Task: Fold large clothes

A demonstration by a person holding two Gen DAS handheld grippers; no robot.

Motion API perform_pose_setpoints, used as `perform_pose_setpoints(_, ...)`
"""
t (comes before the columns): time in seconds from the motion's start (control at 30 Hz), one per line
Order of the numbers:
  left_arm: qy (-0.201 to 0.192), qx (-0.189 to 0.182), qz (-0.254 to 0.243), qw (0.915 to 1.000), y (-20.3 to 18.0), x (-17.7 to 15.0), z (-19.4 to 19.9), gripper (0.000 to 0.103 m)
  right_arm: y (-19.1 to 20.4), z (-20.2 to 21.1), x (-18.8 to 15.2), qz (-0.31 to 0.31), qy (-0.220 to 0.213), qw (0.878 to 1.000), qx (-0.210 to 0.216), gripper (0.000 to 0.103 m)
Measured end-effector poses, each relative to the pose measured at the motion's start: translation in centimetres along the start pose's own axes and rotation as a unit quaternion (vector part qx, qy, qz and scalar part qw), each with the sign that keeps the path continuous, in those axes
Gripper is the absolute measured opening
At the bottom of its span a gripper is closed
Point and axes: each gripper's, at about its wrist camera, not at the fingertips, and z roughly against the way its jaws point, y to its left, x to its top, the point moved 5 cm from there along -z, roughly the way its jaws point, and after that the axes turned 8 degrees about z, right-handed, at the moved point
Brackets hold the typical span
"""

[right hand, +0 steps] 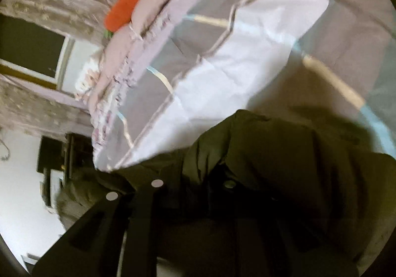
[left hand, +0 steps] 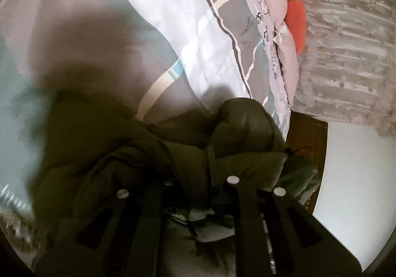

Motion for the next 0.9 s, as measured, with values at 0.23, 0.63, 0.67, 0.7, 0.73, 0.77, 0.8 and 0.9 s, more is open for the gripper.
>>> perform_pose_setpoints(0.23,-0.028,0.017,-0.047,0.9984,-1.4,-0.1,3.0,0.013,0.1,6.2,1.4,-0.036,-0.022,0.991,0.131,0.094)
perform_pose_setpoints(0.63,-0.186,-0.011,-0.17,0.9678,-9.5,-7.1,14.7,0.05,13.8,16.0,-5.4,0.299,-0.093,0.95,-0.009,0.102)
perform_pose_setpoints(0.67,-0.212,-0.015,-0.176,0.9612,-10.3,-7.5,16.0,0.07,15.3,14.6,-7.3,0.323,-0.075,0.943,-0.005,0.102)
perform_pose_setpoints(0.7,-0.257,-0.01,-0.188,0.948,-11.1,-8.0,17.7,0.09,16.4,13.5,-8.6,0.338,-0.063,0.939,0.0,0.102)
perform_pose_setpoints(0.73,-0.315,0.005,-0.206,0.9265,-11.8,-8.6,19.8,0.095,17.8,11.8,-10.3,0.356,-0.049,0.933,0.005,0.102)
perform_pose_setpoints(0.77,-0.363,0.022,-0.226,0.9038,-12.6,-9.4,21.3,0.1,19.1,9.8,-11.9,0.376,-0.037,0.926,-0.004,0.102)
perform_pose_setpoints(0.8,-0.396,0.039,-0.256,0.881,-13.5,-10.4,22.5,0.101,19.8,8.0,-13.0,0.389,-0.029,0.921,-0.018,0.101)
perform_pose_setpoints(0.9,-0.327,0.057,-0.302,0.8935,-14.9,-11.5,19.9,0.101,20.5,0.5,-15.9,0.387,0.03,0.919,-0.073,0.099)
